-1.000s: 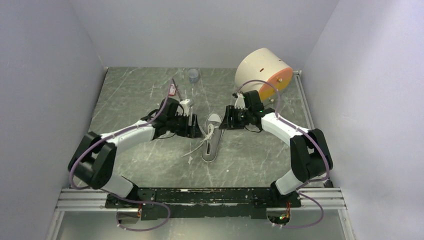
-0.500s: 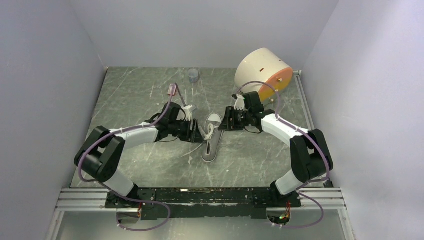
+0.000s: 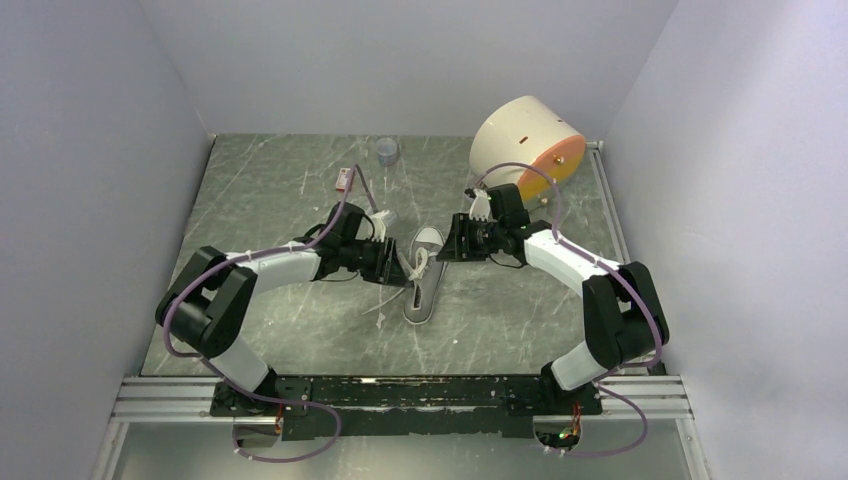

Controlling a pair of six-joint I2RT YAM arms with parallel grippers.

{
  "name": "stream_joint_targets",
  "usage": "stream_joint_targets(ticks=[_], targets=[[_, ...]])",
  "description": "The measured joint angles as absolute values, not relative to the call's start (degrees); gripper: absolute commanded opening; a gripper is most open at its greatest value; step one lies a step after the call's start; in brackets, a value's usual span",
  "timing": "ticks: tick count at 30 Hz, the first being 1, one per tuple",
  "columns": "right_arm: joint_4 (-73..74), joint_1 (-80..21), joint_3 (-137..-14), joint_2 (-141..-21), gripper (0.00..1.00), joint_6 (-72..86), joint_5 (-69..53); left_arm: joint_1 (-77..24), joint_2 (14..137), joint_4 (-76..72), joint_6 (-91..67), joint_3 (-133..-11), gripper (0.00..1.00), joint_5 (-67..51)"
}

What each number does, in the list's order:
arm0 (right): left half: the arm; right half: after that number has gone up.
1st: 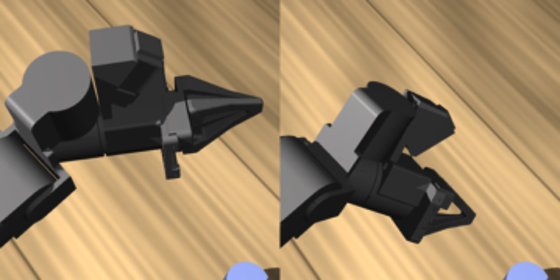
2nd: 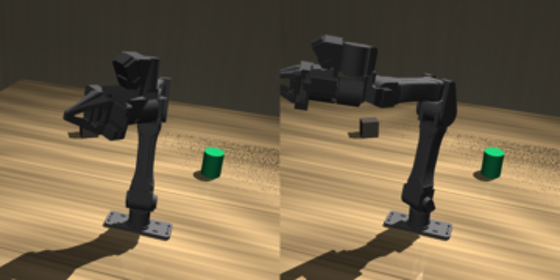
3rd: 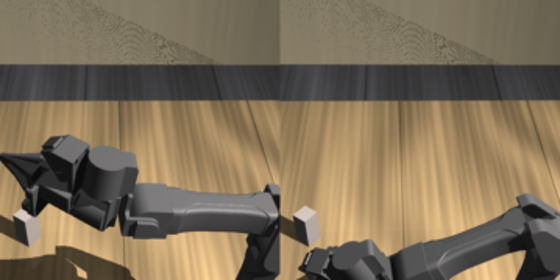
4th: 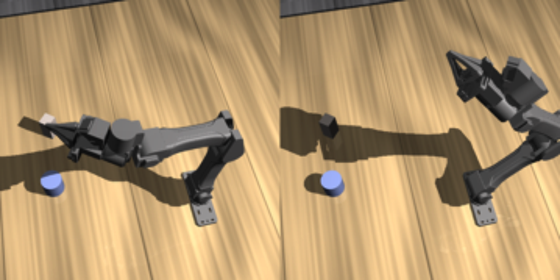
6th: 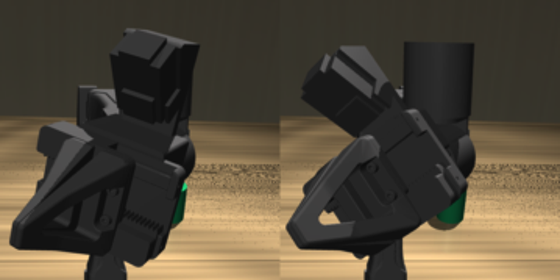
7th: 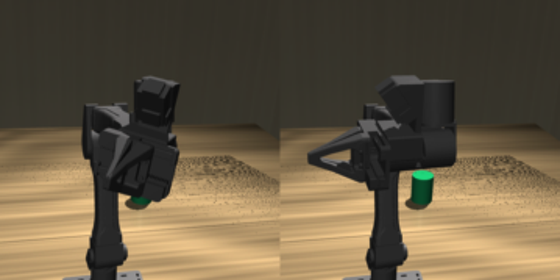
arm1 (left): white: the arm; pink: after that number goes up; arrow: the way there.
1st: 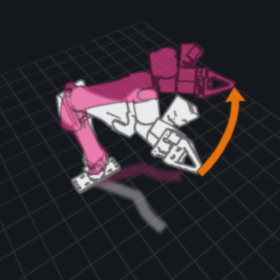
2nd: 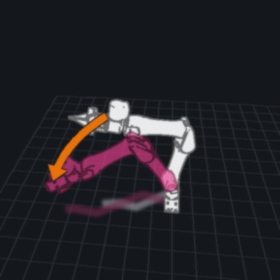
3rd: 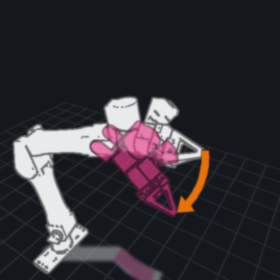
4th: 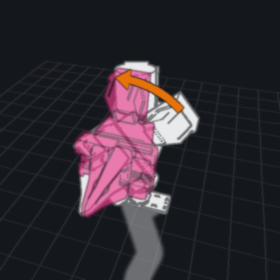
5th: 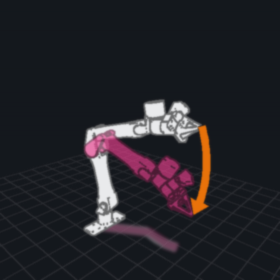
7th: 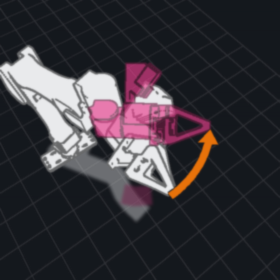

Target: Tie the shoes

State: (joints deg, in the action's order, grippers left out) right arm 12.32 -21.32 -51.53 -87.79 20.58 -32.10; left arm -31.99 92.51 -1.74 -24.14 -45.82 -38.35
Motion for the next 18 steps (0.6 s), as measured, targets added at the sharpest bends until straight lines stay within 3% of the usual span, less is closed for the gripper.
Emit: stream_joint_targets(ticks=[3, 7, 12, 18], targets=[[12.32, -21.32, -51.55, -87.79, 0.49, 20.58, -32.21, -31.99, 93.34, -1.72, -24.03, -45.98, 0.35, -38.89], [12.29, -21.32, -51.66, -87.79, 0.50, 20.58, -32.32, -31.99, 94.59, -1.39, -23.79, -46.87, 0.14, -39.13], [12.01, -21.32, -51.64, -87.79, 0.58, 20.82, -32.73, -31.99, 94.35, -0.16, -22.87, -46.96, 0.10, -39.16], [9.63, -21.30, -51.16, -87.83, 0.60, 21.56, -34.68, -31.99, 90.54, 0.89, -22.87, -42.11, 0.08, -40.16]])
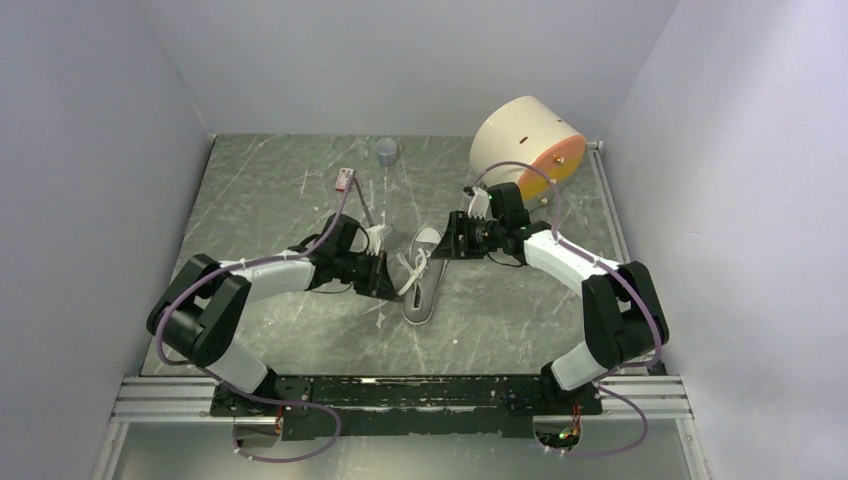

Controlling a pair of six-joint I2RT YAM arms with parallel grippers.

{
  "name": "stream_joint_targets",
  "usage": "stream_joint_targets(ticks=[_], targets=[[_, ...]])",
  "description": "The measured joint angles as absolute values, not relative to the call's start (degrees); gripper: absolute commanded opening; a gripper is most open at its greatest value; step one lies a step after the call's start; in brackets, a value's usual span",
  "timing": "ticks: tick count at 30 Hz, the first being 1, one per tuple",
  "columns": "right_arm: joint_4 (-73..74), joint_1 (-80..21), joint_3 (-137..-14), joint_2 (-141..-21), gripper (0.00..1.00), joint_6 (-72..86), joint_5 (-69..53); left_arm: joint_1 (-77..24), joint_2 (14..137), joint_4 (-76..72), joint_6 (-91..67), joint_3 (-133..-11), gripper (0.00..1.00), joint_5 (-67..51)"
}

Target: Tie the shoes

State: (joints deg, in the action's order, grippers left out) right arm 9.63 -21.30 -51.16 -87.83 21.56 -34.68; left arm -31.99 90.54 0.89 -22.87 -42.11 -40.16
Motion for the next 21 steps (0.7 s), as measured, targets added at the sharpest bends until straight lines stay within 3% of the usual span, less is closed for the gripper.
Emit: stream_joint_targets(ticks=[8, 16, 21], targets=[[5.08, -21.30, -51.27, -89.56, 0.65, 21.61, -40.66, -31.99, 84.31, 2.48, -23.99, -35.73, 0.09, -40.38], [1.54, -21.50, -52.12, -93.89, 0.57, 22.06, -45.82, -31.97, 81.56, 2.83, -24.88, -33.34, 0.09, -40.40], [-9.50, -21.65, -47.64, -93.30, 0.56, 22.04, -49.04, -31.99, 81.54, 3.09, -24.86, -33.08, 0.09, -40.36]])
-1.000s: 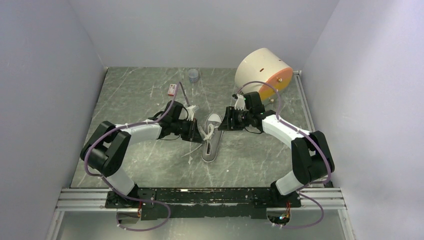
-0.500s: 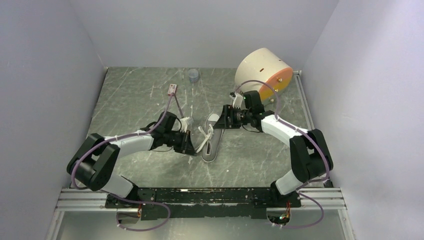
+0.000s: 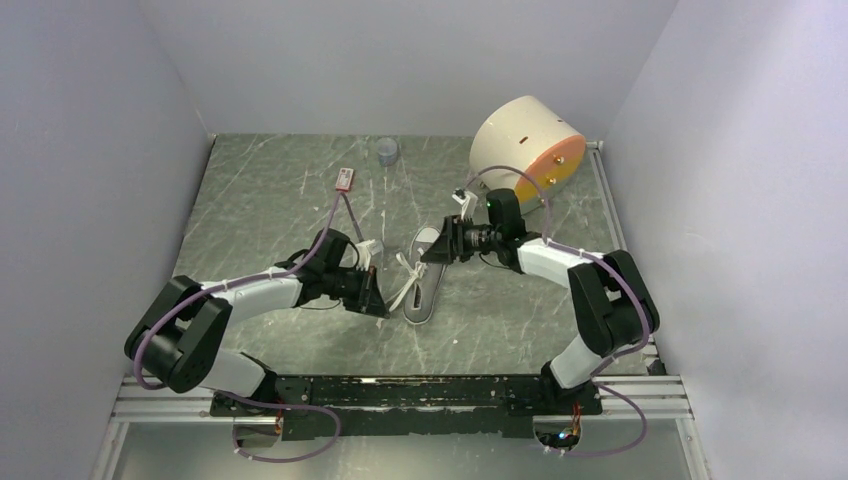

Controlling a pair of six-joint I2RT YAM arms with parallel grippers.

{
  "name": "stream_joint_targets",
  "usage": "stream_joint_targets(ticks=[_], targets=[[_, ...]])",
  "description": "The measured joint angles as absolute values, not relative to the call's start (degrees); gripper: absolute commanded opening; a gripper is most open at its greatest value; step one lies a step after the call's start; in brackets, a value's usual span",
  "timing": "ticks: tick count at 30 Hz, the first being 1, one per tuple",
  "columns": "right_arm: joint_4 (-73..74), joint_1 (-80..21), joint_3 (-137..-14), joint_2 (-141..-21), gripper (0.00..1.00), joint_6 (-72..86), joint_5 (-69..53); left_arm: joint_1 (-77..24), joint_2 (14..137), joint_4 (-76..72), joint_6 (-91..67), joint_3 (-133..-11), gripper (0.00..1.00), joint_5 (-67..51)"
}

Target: Tie the shoes

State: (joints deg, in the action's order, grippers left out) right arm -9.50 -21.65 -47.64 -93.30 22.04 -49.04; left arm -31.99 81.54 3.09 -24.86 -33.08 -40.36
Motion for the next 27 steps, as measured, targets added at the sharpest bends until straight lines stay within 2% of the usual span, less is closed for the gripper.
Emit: stream_joint_targets(ticks=[5, 8, 14, 17, 19, 27], targets=[[-14.44, -21.82, -42.15, -87.74, 0.61, 14.15, -49.08, -31.97, 81.41, 3.16, -24.86, -32.82, 0.09, -40.36], [-14.44, -21.82, -42.30, -83.72, 0.62, 4.08, -49.58, -31.97, 81.32, 3.36, -24.86, -32.82, 0.14, -40.32], [2.24, -22.11, -53.47, -85.89, 0.65, -25.93, -50.19, -31.97, 80.31, 3.51, -24.84, -32.82, 0.22, -40.18], [11.03, -23.40, -58.24, -90.02, 0.66, -37.41, -48.75, -31.97, 80.16, 4.01, -24.82, -32.82, 0.35, -40.03], [16.10, -25.32, -61.06, -93.41, 0.65, -43.57, -47.13, -31.97, 80.07, 4.93, -24.45, -32.88, 0.40, -39.62], [25.50, -29.45, -62.04, -96.64, 0.60, -55.92, -43.31, -31.97, 76.55, 7.40, -24.86, -33.01, 0.41, -37.74]])
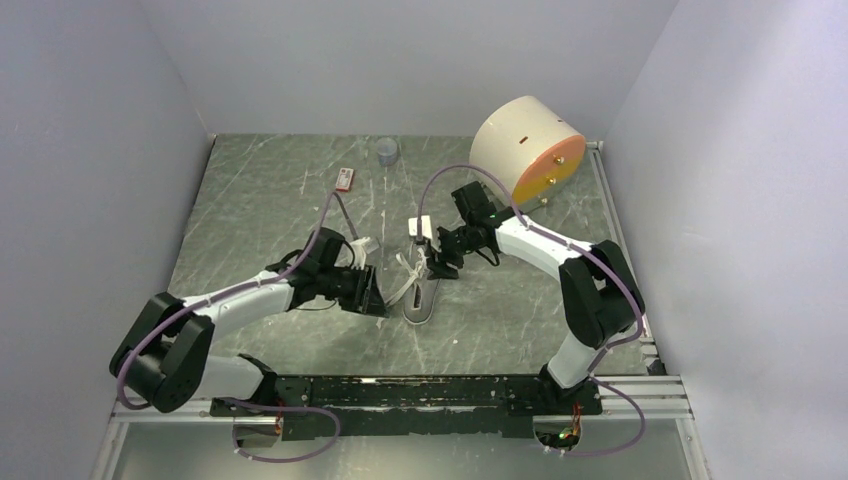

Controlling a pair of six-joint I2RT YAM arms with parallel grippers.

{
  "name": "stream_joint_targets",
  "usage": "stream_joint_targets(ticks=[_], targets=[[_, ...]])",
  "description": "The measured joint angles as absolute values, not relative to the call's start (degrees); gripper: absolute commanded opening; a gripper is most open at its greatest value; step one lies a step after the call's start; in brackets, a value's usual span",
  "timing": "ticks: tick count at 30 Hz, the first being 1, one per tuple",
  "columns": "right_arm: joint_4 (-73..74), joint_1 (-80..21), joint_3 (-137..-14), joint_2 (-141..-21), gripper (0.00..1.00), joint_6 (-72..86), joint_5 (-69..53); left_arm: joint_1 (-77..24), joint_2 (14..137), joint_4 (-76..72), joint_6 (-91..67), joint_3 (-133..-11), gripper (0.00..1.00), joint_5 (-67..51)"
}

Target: Tie the shoes

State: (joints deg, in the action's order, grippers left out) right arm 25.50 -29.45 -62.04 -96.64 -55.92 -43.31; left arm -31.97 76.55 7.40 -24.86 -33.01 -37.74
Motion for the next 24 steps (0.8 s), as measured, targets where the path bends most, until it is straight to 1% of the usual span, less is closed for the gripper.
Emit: stream_joint_targets(ticks=[10, 16, 24], targets=[[26.74, -31.24, -64.05, -98.08, 0.57, -60.12, -40.82, -31.97, 70.87, 7.16, -27.05, -31.75, 0.43, -37.78], [28.01, -31.81, -67.00, -100.60, 0.55, -61.39, -40.66, -31.97, 69.69, 7.29, -27.99, -28.80, 0.43, -37.78], [30.50, -32.01, -68.88, -102.39, 0.51, -62.87, -41.45, -31.97, 69.23, 7.33, -28.32, -28.64, 0.43, -37.80]])
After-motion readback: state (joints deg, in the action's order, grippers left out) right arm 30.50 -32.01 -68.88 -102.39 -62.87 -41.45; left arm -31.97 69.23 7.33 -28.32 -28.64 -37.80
